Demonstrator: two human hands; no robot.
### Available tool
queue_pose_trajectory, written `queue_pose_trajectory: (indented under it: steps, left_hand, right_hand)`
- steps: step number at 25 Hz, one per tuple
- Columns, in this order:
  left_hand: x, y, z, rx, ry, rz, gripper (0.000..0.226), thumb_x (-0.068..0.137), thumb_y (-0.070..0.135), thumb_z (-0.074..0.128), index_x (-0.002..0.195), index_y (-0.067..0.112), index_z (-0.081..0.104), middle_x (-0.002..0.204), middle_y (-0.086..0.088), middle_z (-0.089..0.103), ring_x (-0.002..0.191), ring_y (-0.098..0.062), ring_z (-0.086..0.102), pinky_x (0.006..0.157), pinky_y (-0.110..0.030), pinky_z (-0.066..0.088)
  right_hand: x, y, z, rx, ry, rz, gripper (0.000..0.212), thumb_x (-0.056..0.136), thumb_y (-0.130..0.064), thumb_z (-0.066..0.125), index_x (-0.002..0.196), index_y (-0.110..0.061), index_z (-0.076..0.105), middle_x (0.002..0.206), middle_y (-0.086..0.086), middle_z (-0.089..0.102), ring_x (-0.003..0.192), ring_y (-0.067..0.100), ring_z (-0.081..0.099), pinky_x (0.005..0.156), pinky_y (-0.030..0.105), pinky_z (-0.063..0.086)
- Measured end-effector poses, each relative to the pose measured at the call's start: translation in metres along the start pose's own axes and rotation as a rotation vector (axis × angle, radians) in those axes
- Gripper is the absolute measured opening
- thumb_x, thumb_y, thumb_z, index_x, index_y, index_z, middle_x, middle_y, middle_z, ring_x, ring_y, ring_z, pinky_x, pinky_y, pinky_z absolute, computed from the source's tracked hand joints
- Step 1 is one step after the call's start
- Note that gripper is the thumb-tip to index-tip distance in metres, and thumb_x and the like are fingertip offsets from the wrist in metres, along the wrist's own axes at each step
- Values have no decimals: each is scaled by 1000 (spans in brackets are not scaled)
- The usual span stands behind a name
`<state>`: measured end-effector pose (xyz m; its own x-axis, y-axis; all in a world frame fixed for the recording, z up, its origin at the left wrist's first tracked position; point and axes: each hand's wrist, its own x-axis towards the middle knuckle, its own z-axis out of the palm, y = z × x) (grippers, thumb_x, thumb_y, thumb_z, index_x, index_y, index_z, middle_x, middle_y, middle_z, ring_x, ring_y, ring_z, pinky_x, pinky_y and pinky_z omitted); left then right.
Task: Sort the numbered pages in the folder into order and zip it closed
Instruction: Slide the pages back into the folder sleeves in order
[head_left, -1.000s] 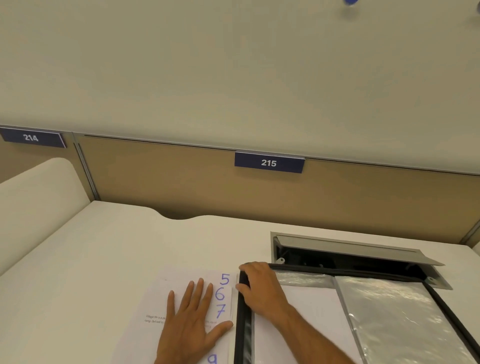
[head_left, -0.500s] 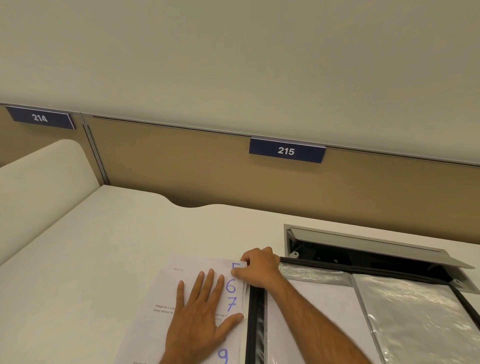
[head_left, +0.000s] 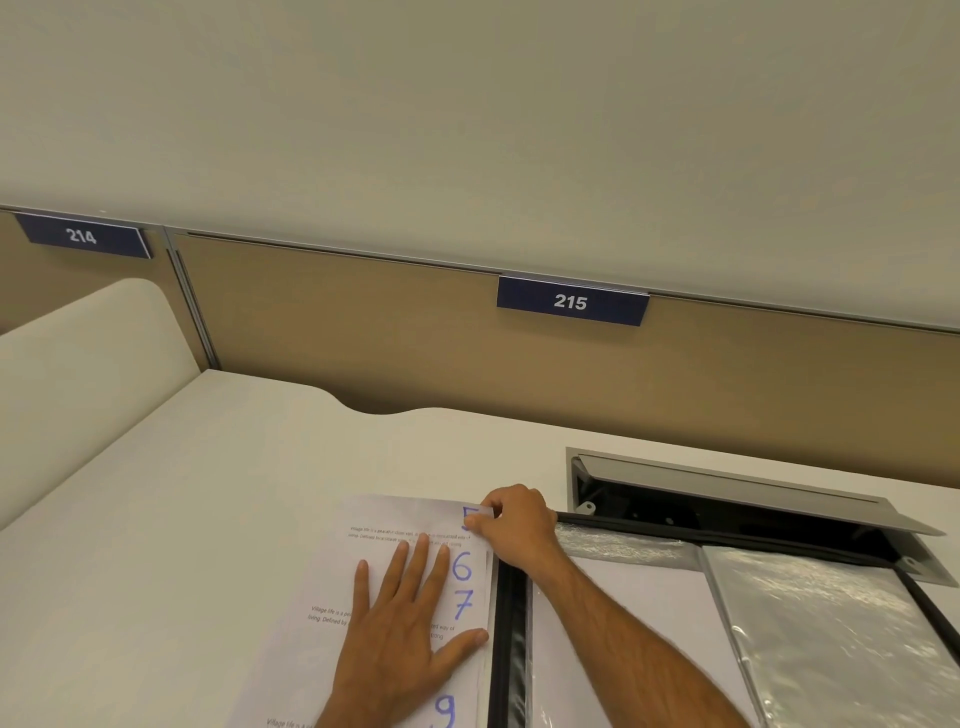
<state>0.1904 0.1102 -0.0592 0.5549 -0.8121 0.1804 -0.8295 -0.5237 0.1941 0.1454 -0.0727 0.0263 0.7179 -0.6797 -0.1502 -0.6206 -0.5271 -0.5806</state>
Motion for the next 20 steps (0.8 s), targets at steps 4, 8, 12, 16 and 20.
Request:
queue_pose_trajectory:
  steps: [4, 8, 12, 16, 20]
  left_hand:
    - [0, -1, 0, -9, 8, 7, 95, 83, 88, 36, 153, 23, 40, 158, -2, 38, 143, -20, 30, 115, -48, 6]
    - [0, 0, -1, -12, 5, 5, 98, 83, 88, 36, 156, 23, 33, 160, -2, 34, 144, -22, 29, 115, -48, 7]
    - [0, 1, -2, -19, 11, -6, 99, 83, 88, 37, 158, 24, 27, 162, -1, 30, 147, -21, 22, 116, -47, 5]
    - [-2, 2, -6, -20, 21, -1, 98, 84, 86, 36, 159, 24, 23, 163, -2, 28, 148, -21, 21, 116, -47, 5]
    - [-4, 0, -6, -17, 6, 16, 95, 86, 85, 36, 157, 23, 28, 162, -4, 31, 147, -21, 23, 116, -48, 5]
  right_hand:
    - [4, -7, -13, 80, 113, -55, 21, 90, -42, 69, 76, -26, 66, 79, -12, 64, 81, 11, 65, 83, 37, 56]
    - [11, -14, -34, 127, 228, -151, 22, 92, -33, 69, 86, -13, 74, 81, -9, 59, 75, 9, 57, 63, 20, 44]
    - [17, -22, -47, 146, 318, -205, 19, 92, -31, 69, 87, -13, 73, 87, -5, 59, 82, 13, 56, 64, 18, 41]
    - [20, -30, -59, 165, 386, -252, 15, 91, -29, 70, 87, -15, 74, 87, -6, 59, 85, 14, 55, 70, 27, 40]
    - [22, -44, -90, 307, 488, -237, 14, 93, -28, 69, 87, -16, 68, 87, -4, 58, 74, 9, 53, 61, 17, 38]
